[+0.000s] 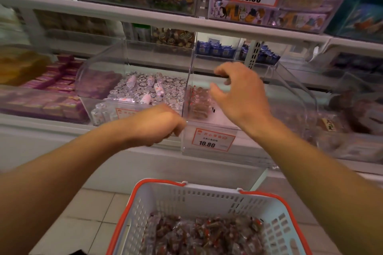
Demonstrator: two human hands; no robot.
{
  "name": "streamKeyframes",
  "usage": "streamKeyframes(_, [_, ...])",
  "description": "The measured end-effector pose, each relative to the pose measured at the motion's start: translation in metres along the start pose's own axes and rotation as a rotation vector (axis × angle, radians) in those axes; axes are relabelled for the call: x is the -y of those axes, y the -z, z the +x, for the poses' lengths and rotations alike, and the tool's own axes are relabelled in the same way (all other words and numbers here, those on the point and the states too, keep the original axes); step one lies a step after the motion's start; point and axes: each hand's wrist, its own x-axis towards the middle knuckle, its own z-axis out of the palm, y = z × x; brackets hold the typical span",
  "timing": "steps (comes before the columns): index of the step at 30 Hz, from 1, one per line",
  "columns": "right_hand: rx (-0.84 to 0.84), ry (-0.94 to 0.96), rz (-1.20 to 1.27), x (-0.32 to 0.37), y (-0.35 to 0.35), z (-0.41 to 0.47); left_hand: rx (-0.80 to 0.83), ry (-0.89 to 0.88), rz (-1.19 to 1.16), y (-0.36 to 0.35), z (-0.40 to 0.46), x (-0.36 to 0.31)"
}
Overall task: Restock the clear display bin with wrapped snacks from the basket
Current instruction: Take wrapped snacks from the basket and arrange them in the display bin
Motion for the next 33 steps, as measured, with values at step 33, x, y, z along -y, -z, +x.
streamKeyframes(33, [1.330, -0.551, -0.235, -0.105, -0.098, -0.422, 0.457, 0.531, 0.833, -0.310, -0.096, 0.243])
